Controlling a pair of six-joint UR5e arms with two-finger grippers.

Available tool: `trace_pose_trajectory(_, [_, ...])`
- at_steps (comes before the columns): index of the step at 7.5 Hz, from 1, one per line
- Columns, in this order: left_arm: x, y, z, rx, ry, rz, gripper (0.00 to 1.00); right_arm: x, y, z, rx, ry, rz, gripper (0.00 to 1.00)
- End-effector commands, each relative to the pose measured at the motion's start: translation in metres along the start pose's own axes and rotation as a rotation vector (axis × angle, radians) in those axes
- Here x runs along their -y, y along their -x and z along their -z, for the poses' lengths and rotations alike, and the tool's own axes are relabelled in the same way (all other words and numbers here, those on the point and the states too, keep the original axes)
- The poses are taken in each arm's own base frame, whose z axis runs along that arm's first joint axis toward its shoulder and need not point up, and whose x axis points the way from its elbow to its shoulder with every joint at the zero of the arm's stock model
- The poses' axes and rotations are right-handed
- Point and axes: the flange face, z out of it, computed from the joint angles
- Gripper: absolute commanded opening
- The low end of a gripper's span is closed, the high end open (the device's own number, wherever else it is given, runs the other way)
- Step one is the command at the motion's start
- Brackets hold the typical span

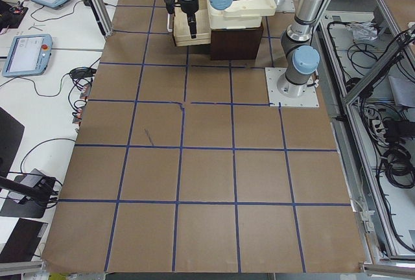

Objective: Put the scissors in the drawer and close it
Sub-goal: 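Close the right gripper on the scissors and lift them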

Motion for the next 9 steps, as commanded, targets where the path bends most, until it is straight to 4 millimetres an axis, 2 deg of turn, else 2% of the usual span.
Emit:
trace_pose_trajectory(1, [0.0,0.0,0.0,-0.001,0.001,0.0,1.0,0.003,-0.012,0.037,-0.054,0.017,-0.007,0.04])
trace_pose_trajectory(2, [0.0,0.0,0.0,0.0,0.001,0.0,1.0,0.026,-0.015,0.075,-0.08,0.027,-0.001,0.03])
trace_pose_trajectory(4, [0.0,0.0,0.0,0.0,0.001,0.0,1.0,0.104,-0.015,0.146,-0.098,0.017,-0.017,0.01])
trace_pose_trajectory(5, [0.0,0.0,0.0,0.0,0.001,0.0,1.0,0.155,-0.017,0.176,-0.123,0.01,0.06,0.01])
trace_pose_trajectory(6, [0.0,0.0,0.0,-0.001,-0.001,0.0,1.0,0.22,-0.021,0.196,-0.138,0.012,0.153,0.01])
trace_pose_trajectory(7, [0.0,0.0,0.0,0.0,0.001,0.0,1.0,0.28,-0.014,0.225,-0.159,0.0,0.169,0.01])
trace_pose_trajectory(8, [0.0,0.0,0.0,0.0,0.001,0.0,1.0,0.32,-0.006,0.23,-0.14,-0.038,0.101,0.01])
trace_pose_trajectory(9, [0.0,0.001,0.0,-0.001,0.001,0.0,1.0,0.375,0.008,0.234,-0.129,-0.058,0.103,0.01])
